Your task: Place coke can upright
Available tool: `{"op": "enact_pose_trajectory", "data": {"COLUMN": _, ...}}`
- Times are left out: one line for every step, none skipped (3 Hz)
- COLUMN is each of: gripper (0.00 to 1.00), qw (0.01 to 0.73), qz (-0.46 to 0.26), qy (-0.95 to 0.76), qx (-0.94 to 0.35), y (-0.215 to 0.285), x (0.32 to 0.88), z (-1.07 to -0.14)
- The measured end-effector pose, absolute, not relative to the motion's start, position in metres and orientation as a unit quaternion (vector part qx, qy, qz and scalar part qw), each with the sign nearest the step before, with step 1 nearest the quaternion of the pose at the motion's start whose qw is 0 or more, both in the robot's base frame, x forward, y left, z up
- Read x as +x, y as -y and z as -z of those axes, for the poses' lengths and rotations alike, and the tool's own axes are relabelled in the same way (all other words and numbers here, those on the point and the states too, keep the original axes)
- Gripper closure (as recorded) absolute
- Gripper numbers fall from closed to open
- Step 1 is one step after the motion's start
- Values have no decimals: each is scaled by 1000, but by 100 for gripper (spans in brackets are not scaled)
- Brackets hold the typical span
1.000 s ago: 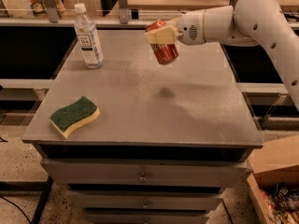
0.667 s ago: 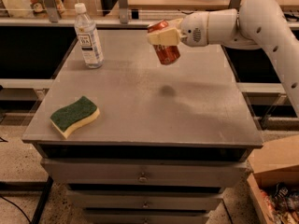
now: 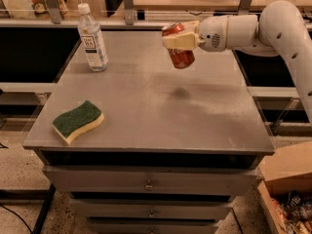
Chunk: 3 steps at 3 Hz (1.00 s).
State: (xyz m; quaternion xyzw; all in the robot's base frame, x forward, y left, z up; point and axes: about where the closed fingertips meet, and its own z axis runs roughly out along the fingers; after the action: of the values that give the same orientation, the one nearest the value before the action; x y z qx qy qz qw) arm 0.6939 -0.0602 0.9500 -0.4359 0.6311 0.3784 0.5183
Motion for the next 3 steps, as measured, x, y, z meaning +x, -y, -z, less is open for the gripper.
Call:
{"op": "enact_pose_trajectory", "data": {"gripper": 100, "qw": 523, "qz": -379, "qy": -622, "qx": -442, "y": 75, "x": 692, "z": -945}}
{"op": "enact_pose_trajectory", "data": {"gripper": 100, "qw": 528, "qz": -380, "qy": -615, "qx": -445, "y": 96, "x": 688, "z": -937}}
{"op": "enact_pose_trajectory", "data": {"gripper": 100, "qw": 532, "qz": -384, "qy": -607, "qx": -448, "y": 114, "x": 680, "z": -932}}
